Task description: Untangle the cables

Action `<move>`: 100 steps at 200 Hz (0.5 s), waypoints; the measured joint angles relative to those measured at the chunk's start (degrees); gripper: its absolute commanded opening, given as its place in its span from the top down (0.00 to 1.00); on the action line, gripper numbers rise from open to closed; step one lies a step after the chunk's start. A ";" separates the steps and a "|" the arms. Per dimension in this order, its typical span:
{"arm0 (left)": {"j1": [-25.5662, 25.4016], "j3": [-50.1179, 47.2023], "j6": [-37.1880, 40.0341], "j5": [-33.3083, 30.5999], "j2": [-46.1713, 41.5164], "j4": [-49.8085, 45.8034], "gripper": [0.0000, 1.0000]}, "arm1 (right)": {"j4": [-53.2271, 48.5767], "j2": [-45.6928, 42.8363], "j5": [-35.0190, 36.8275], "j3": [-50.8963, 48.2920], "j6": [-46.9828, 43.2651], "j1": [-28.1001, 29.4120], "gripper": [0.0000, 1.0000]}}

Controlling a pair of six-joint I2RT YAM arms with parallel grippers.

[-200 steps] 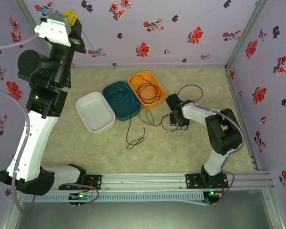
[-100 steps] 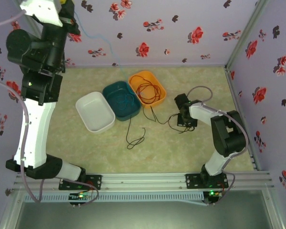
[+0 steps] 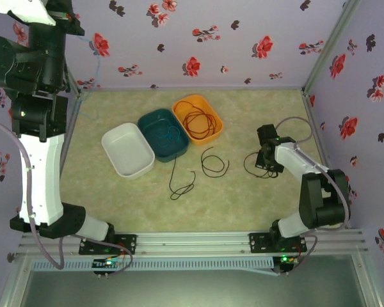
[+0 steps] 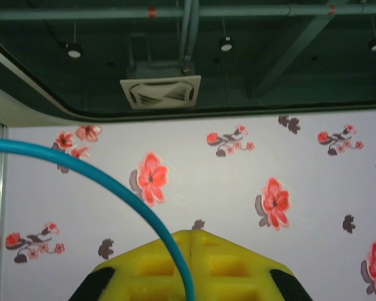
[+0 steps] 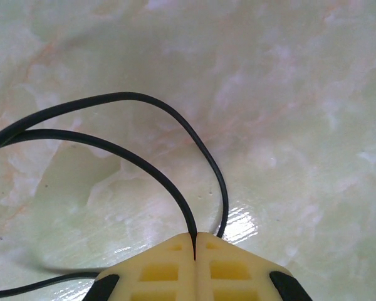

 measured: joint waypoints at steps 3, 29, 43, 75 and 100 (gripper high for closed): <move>0.00 -0.28 -0.02 0.00 0.07 -0.09 1.00 | -0.15 -0.28 0.02 0.00 -0.02 -0.04 1.00; 0.00 -3.32 -1.20 0.46 1.11 -0.70 1.00 | -1.29 -4.17 0.11 -0.02 -0.55 -0.61 1.00; 0.04 -5.11 -1.99 0.92 1.95 -1.01 1.00 | -1.51 -6.56 -0.48 -0.02 -0.94 -0.61 1.00; 0.04 -8.83 -3.52 1.95 3.80 -1.95 1.00 | -1.49 -10.47 -2.93 -0.02 -1.44 -0.61 1.00; 0.04 -11.32 -4.28 2.32 4.61 -2.21 1.00 | -1.49 -11.37 -4.37 -0.02 -1.49 -0.61 1.00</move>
